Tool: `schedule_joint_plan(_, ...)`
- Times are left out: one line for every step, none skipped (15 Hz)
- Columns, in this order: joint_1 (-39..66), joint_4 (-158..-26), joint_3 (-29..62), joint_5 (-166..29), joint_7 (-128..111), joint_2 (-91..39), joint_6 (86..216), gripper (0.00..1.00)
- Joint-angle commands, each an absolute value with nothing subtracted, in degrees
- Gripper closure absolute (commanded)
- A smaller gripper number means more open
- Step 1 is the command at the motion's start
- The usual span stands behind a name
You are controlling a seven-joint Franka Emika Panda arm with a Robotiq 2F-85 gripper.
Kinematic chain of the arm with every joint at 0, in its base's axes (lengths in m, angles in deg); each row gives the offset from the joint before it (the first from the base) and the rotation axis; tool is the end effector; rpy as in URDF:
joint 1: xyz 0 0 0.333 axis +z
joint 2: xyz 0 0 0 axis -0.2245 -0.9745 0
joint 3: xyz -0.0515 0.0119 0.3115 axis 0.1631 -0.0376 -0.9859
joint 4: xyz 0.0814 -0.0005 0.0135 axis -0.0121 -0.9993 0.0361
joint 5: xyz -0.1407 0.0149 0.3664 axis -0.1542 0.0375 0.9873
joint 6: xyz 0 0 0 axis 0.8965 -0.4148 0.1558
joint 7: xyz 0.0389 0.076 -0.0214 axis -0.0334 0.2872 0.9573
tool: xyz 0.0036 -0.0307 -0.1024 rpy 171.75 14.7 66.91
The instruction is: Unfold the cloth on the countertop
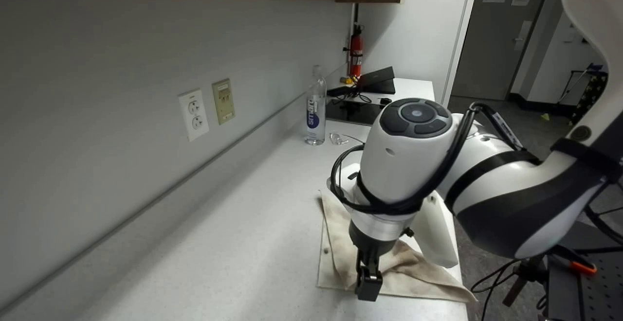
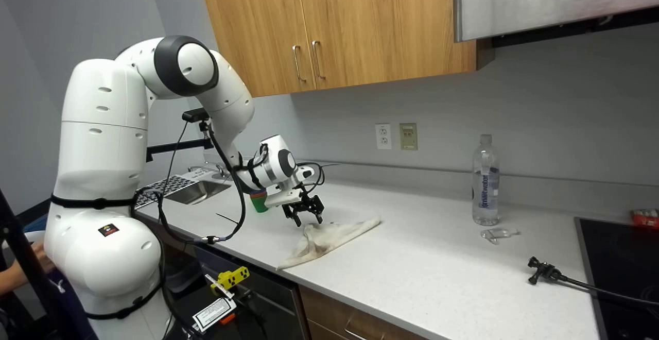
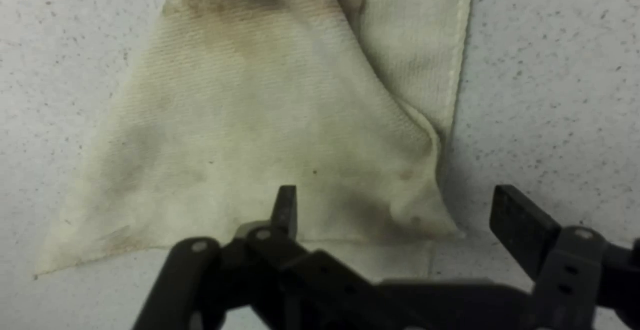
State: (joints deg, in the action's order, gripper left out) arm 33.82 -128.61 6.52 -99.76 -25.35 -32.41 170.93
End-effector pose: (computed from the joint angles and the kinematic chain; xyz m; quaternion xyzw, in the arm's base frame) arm 0.4736 0.2620 0.1895 0.9466 0.3008 0.0736 0.0896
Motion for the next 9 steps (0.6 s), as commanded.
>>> schedule_joint_plan(36.12,-126.81,9.65,-100.59,-26.21,-34.71,172.25,0.02)
schedule_joint_plan(36.42,-126.56,10.14,-100.58,-26.27,-35.09,172.27,0.05)
schedule_joint_plan(36.68,-126.37,10.55,-100.57,-26.29,-35.40,172.24,0.10)
schedule_joint_plan(36.92,-126.15,10.89,-100.55,-26.31,-35.65,172.21,0.23)
schedule_joint_plan(37.18,-125.89,11.23,-100.61,-26.41,-35.89,172.14,0.31)
schedule_joint_plan(37.62,-125.49,11.44,-100.63,-26.65,-36.10,171.84,0.40)
schedule_joint_plan(38.11,-125.13,11.65,-100.66,-26.82,-36.26,171.51,0.47)
schedule_joint_plan(38.48,-124.80,11.78,-100.65,-26.89,-36.39,171.35,0.55)
schedule_joint_plan(38.86,-124.54,11.89,-100.69,-26.96,-36.44,171.18,0.64)
